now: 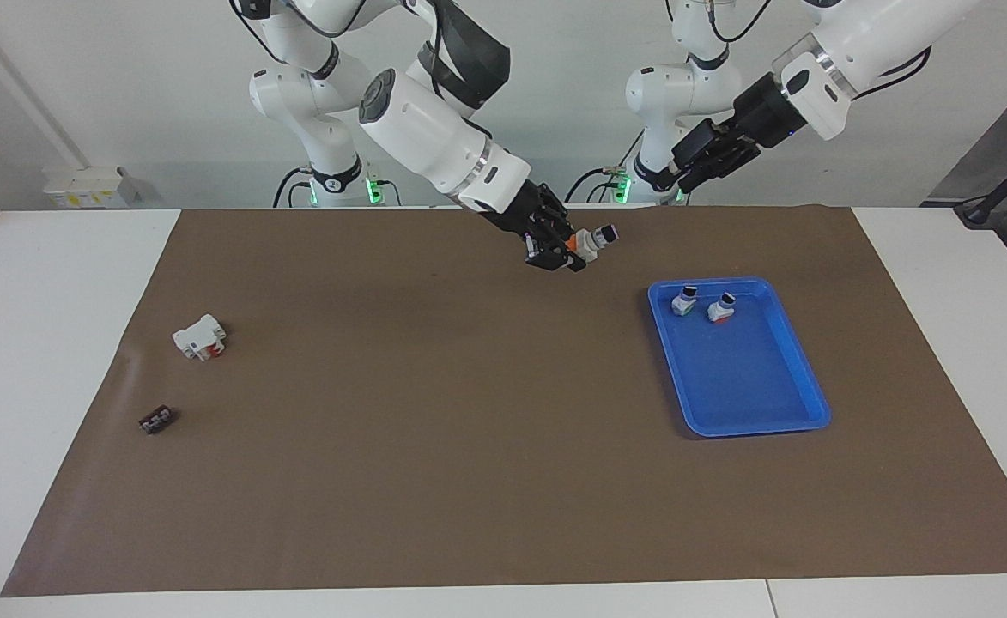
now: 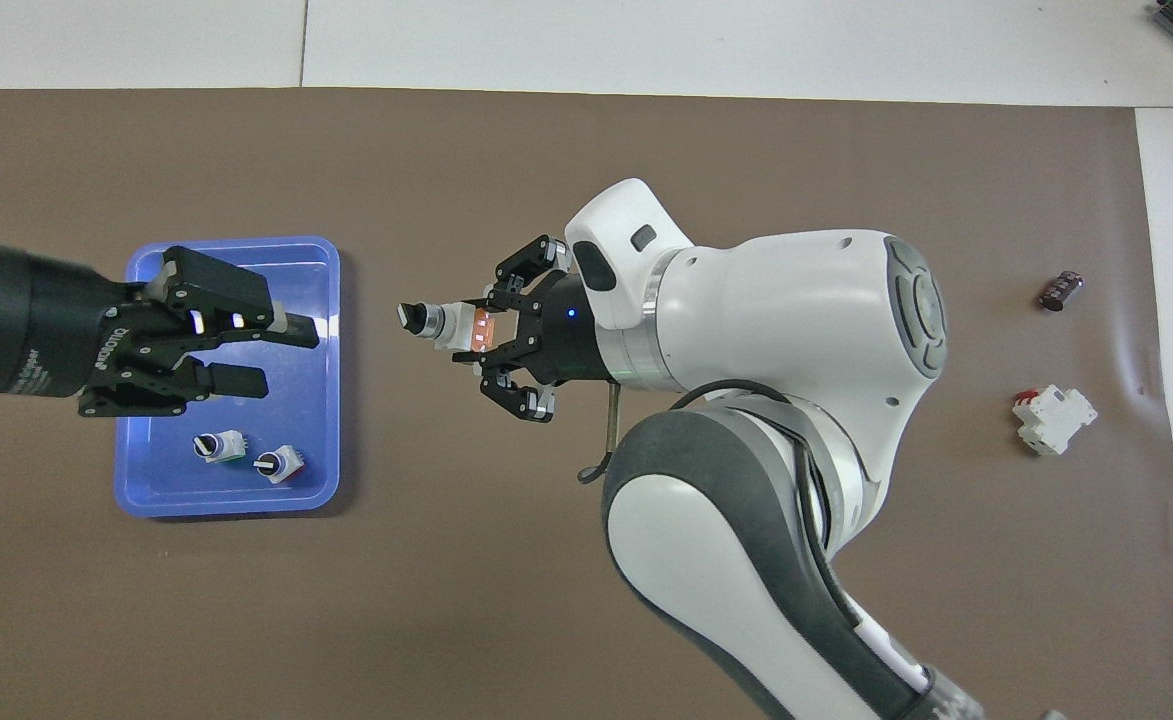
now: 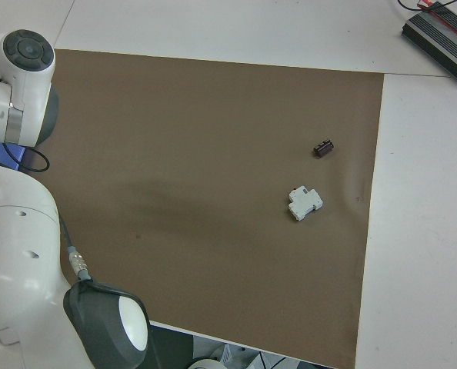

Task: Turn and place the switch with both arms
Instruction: 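Close the left gripper on the switch end held by the right gripper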

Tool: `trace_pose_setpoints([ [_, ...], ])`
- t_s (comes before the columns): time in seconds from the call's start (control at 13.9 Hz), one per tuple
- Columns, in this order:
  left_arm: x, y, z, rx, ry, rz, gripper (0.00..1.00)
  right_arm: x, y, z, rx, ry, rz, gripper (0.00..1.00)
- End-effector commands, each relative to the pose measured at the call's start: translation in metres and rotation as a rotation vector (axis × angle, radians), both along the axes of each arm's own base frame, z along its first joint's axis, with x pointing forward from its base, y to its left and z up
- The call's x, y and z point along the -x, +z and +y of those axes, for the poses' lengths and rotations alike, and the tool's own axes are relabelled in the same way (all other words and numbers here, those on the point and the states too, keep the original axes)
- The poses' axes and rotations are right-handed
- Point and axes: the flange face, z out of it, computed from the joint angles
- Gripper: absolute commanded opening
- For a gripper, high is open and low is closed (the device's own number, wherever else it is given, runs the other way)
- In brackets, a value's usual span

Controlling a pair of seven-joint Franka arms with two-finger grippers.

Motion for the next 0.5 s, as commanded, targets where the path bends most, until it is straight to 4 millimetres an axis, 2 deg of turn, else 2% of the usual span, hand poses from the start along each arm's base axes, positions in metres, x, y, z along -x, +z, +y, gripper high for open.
trace_pose_setpoints([
  [0.0, -0.004, -0.017, -0.016, 0.055, 0.106, 0.055, 0.52, -0.003, 0.003, 0.002, -0.003, -0.013, -0.006, 0.00],
  [0.07, -0.007, -0.021, -0.018, 0.064, 0.142, 0.062, 0.47, 0.001, 0.003, 0.007, -0.002, -0.003, -0.006, 0.00],
  [0.14, -0.009, -0.027, -0.024, 0.064, 0.157, 0.064, 0.47, 0.005, 0.004, 0.013, -0.003, 0.007, -0.006, 0.00],
  [0.43, -0.020, -0.044, -0.042, 0.076, 0.166, 0.063, 0.46, 0.006, 0.005, 0.013, -0.003, 0.007, -0.006, 0.00],
])
